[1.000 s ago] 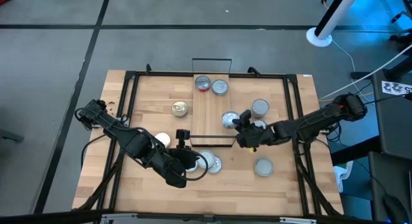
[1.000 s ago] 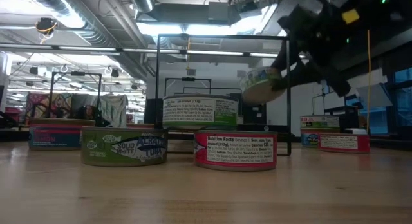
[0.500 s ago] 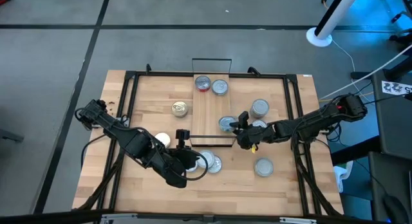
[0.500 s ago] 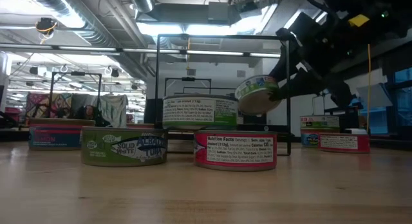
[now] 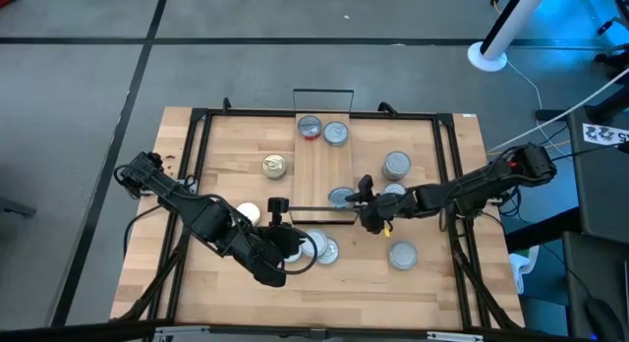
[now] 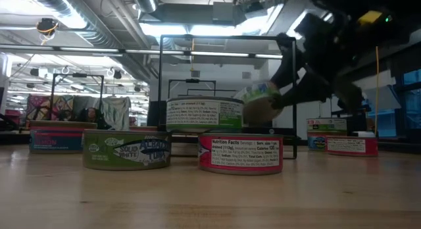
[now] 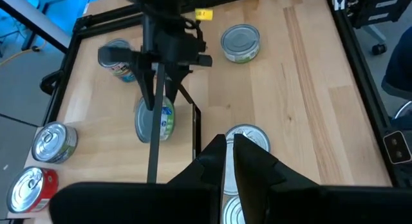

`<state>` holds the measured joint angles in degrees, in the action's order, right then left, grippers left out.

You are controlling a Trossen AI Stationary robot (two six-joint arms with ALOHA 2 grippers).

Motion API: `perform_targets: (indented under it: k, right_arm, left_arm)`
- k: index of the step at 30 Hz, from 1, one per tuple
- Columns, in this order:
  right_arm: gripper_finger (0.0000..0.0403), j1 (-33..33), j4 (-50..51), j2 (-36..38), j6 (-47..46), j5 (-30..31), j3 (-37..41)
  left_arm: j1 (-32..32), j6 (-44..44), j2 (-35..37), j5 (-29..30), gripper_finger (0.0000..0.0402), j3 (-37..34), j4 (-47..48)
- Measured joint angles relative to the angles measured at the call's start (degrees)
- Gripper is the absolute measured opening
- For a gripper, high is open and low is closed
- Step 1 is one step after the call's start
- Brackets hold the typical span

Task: Stack canned seafood by type on shelf
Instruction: Put the green tuna can on the shelf

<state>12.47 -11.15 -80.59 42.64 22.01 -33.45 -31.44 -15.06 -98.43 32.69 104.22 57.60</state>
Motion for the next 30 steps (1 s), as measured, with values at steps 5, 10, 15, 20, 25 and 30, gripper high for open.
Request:
perform_targets:
  k: [5, 10, 15, 20, 25, 30]
  right_arm:
    - [0.0143, -0.2, -4.3, -3.3, 0.9, 0.7, 0.0]
    - [0.0143, -0.2, -5.5, -4.0, 3.0, 0.9, 0.0]
    - [0.0143, -0.2, -5.3, -4.0, 2.9, 1.0, 0.0]
    - [0.0144, -0.1, -4.8, -4.0, 2.9, 1.3, -0.1]
    - [0.0181, -0.1, -3.7, -4.0, 2.8, 2.0, -0.1]
    - [0.0240, -0.1, -3.4, -4.1, 2.7, 2.5, 0.0]
  left_arm:
    - [0.0, 0.0, 0.0, 0.0, 0.0027, 0.0, 0.0]
    - [0.0, -0.1, 0.0, 0.0, 0.0027, 0.0, 0.0]
    - [0.0, -0.2, 0.0, 0.0, 0.0027, 0.0, 0.0]
    - [0.0, -0.2, 0.0, 0.0, 0.0027, 0.0, 0.0]
    - [0.0, -0.2, 0.0, 0.0, 0.0027, 0.0, 0.0]
    - [0.0, -0.2, 0.0, 0.0, 0.0027, 0.0, 0.0]
